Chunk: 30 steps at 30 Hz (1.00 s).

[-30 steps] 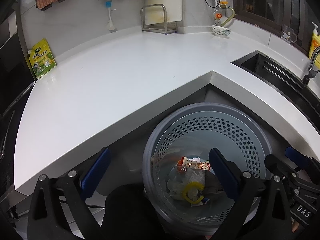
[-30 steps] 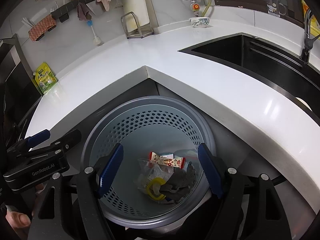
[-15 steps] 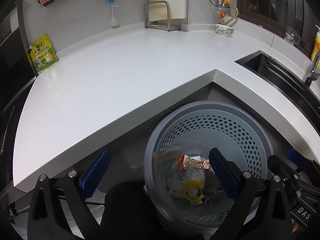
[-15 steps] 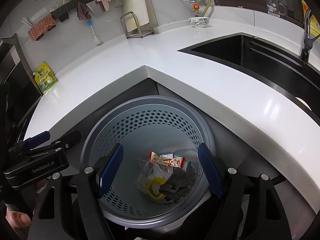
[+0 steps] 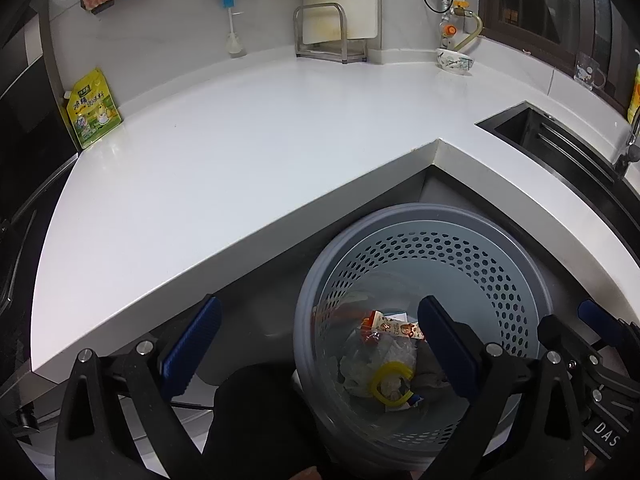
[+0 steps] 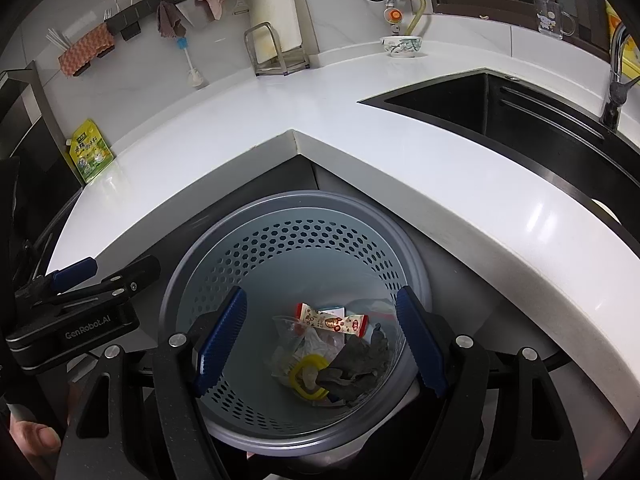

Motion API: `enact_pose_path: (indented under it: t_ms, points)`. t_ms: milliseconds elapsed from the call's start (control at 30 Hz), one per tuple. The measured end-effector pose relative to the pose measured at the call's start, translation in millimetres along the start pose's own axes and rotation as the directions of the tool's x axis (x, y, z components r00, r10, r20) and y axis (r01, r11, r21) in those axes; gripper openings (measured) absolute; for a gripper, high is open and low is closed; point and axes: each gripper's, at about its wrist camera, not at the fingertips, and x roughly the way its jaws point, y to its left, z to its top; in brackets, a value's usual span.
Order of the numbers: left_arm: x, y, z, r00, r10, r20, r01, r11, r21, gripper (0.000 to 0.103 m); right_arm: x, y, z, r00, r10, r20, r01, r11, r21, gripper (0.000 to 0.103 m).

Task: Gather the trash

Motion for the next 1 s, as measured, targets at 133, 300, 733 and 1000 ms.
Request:
enact_pose_path:
  t_ms: [133, 300, 733, 1000]
  points:
    - [-0.3, -0.5, -0.3, 1.0, 0.001, 0.001, -0.001, 1.0, 0.001, 0.097, 0.1, -0.1, -0.1, 1.0, -0.001, 0.001, 0.001, 1.0, -0.001, 0.074]
    - [-0.3, -0.9, -0.3, 1.0, 0.002, 0.0, -0.002, 1.0, 0.002, 0.097, 0.5, -0.3, -0.3, 1.0, 0.0, -0.001, 0.0, 1.0, -0.001, 0.074]
    - [-1.0, -3.7, -1.7, 1.0, -0.003, 0.005, 0.003, 1.0, 0.014, 0.097, 0.7, 1.0, -0.7, 1.0, -0.006, 0.0, 0.006, 1.0, -0.004, 0.074]
    - [0.4, -3.4, -1.6, 1.0, 0.002, -0.007, -0.002, 1.0, 0.009, 0.097, 0.7, 0.8, -1.0, 1.0, -0.006, 0.002, 0.006, 1.0, -0.005, 0.074]
